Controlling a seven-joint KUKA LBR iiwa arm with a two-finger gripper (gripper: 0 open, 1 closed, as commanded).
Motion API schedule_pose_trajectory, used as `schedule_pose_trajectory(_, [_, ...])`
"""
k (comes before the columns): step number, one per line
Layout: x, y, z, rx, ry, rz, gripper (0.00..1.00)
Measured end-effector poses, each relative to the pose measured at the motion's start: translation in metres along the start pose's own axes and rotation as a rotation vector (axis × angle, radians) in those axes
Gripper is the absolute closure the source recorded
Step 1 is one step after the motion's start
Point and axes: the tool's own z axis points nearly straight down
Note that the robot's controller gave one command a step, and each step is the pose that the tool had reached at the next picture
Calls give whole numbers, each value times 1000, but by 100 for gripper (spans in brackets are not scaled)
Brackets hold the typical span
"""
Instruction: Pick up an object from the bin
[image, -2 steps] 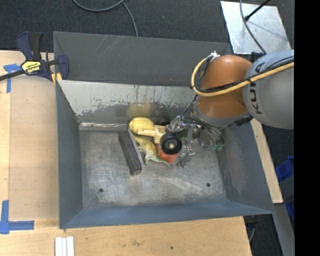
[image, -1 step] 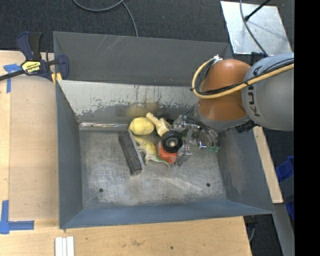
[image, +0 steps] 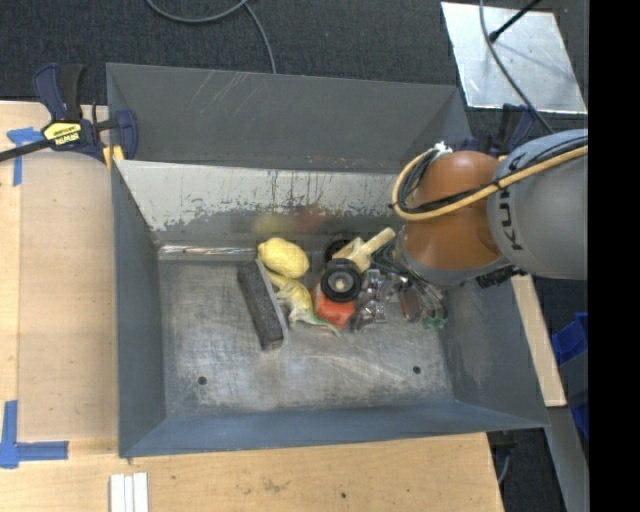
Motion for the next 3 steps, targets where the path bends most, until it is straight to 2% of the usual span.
schedule_pose_trajectory(1, [0,0,0,0,0,-1,100])
schedule_pose_trajectory(2, [16,9,-42,2,19,-32,100])
schedule_pose_trajectory(3, [15,9,-99,2,11,-66,0])
